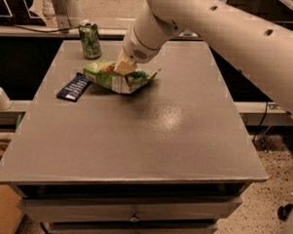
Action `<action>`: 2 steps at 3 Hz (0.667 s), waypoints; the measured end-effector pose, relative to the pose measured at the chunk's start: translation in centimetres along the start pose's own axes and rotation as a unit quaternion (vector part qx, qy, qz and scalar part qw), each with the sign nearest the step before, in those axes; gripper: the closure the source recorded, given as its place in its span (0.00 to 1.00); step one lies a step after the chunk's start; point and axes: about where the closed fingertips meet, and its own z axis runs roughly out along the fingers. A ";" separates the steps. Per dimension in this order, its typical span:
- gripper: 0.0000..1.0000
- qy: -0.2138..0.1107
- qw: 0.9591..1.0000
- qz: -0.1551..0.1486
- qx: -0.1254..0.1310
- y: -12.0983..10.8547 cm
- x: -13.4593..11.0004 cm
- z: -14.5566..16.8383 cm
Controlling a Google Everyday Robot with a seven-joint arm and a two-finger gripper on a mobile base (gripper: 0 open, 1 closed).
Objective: Move green rice chip bag near rxbar blueberry
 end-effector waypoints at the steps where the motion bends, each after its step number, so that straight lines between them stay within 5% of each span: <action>1: 0.84 0.005 1.000 0.005 -0.028 0.4 -0.1 2.5; 2: 0.61 0.006 0.999 0.012 -0.042 0.7 -0.2 3.6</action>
Offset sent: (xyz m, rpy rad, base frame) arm 0.0085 0.0263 -0.0374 -0.0049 0.1193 0.0198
